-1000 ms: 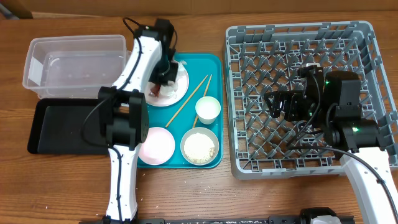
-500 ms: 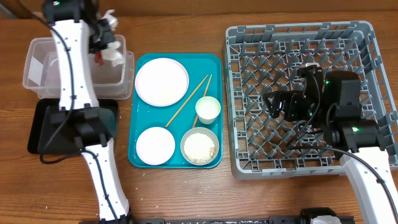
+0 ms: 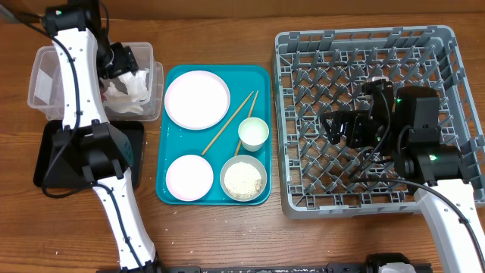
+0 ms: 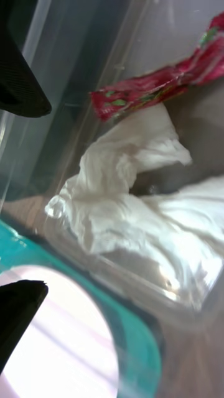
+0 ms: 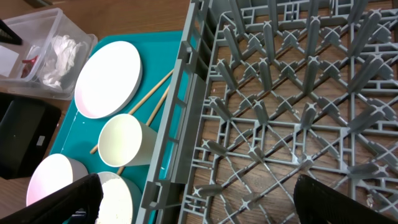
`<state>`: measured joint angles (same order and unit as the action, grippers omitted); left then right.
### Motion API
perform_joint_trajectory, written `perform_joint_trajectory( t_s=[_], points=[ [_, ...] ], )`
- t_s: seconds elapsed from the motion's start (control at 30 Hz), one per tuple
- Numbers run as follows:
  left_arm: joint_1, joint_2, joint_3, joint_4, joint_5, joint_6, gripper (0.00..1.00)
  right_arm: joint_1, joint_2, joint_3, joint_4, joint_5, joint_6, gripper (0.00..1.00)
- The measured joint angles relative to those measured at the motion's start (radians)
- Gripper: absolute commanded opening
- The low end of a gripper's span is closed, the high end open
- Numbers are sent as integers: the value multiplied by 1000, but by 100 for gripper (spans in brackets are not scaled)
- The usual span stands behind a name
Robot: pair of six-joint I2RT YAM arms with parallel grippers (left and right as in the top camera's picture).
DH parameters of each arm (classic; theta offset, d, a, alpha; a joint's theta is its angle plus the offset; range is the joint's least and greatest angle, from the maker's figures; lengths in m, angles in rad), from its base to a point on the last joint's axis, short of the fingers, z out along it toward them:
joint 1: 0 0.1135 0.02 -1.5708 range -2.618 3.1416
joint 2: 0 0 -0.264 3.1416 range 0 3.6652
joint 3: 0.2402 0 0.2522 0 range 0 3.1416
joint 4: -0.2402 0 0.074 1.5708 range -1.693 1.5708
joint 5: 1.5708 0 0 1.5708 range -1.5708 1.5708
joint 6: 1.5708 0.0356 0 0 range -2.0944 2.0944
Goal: Sort waste into correct bins and load items into the dishwasher
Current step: 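Carry the wrapper and tissue left and drop them into the clear bin, then move the left gripper to the rice bowl and grasp its rim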
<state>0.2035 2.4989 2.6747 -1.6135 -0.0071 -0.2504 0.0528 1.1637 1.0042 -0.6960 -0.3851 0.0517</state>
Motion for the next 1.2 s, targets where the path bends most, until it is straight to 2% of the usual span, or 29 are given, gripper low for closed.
perform_joint_trajectory(
  t_s=[0.23,0.37,0.6,0.77,0.9,1.03,1.2],
  points=[
    [-36,-13,239,-71,172,114,85,0,0,0,-1,0,1,100],
    [-131,-48,247,-71,242,148,87,0,0,0,-3,-3,0,100],
    [-375,-64,238,-71,292,182,86,0,0,0,-4,-4,1,100],
    [-459,-68,216,-73,304,183,83,0,0,0,-4,-4,0,100],
    [-458,-128,133,-72,303,183,83,0,0,0,-4,-3,0,100],
    [-456,-266,-38,-71,303,183,81,0,0,0,-3,-4,0,100],
    [-469,-491,-376,-76,304,183,77,0,0,0,-3,-4,0,100]
  ],
)
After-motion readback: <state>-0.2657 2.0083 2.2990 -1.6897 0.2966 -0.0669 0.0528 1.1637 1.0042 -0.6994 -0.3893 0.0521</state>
